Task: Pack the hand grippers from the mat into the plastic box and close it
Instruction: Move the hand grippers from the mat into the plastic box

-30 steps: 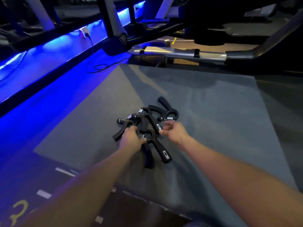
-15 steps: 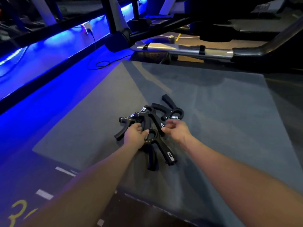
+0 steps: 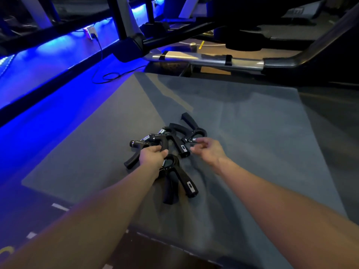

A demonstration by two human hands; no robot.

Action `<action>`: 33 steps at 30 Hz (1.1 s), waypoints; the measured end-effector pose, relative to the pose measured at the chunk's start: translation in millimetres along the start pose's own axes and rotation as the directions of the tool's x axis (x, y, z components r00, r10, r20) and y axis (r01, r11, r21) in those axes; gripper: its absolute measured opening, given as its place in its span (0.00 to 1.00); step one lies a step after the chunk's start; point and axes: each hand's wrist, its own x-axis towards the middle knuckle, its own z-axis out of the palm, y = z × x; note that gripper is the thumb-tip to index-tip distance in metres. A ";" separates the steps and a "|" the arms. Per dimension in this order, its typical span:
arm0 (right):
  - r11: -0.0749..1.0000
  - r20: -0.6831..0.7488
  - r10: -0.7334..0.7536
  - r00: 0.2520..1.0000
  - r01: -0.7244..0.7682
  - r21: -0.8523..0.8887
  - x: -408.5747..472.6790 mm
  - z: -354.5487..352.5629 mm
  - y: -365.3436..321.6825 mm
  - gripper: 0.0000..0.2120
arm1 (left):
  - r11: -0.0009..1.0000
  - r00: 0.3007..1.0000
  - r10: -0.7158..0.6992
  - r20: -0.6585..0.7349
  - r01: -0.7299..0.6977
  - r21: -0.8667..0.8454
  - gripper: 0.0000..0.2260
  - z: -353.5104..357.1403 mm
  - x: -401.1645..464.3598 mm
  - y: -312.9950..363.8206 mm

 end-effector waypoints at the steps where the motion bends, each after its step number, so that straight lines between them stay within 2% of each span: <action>1: 1.000 -0.009 0.000 1.000 0.000 0.002 -2.8 -5.2 -1.8 0.20 | 1.000 1.000 0.004 0.002 -0.004 -0.014 0.20 2.3 -4.8 2.9; 8: 0.998 -0.132 -0.029 0.991 0.037 0.058 -28.5 -63.1 -32.7 0.21 | 0.985 0.980 0.144 0.139 -0.128 -0.116 0.19 37.5 -58.8 45.5; 15: 0.979 -0.284 -0.044 0.958 0.097 0.177 -68.3 -156.2 -42.5 0.22 | 0.962 0.917 0.266 0.297 -0.232 -0.144 0.19 100.7 -130.2 68.5; 19: 0.977 -0.360 -0.025 0.933 0.098 0.187 -101.3 -215.0 -28.8 0.23 | 0.950 0.860 0.313 0.404 -0.285 -0.129 0.19 152.5 -179.8 66.1; 22: 0.985 -0.422 -0.040 0.906 0.106 0.135 -130.5 -263.0 -16.0 0.16 | 0.943 0.802 0.327 0.500 -0.315 -0.110 0.19 199.9 -215.6 51.8; 25: 0.993 -0.478 -0.037 0.877 0.086 0.080 -157.8 -310.7 -1.0 0.14 | 0.937 0.747 0.328 0.578 -0.335 -0.098 0.19 243.8 -251.3 36.9; 28: 0.996 -0.558 0.000 0.830 0.052 0.077 -187.2 -355.1 16.9 0.11 | 0.938 0.691 0.313 0.652 -0.335 -0.096 0.20 283.1 -286.5 20.0; 33: 0.993 -0.684 0.088 0.724 -0.006 0.121 -232.4 -412.6 54.3 0.14 | 0.951 0.598 0.254 0.760 -0.298 -0.083 0.21 337.1 -342.0 -15.9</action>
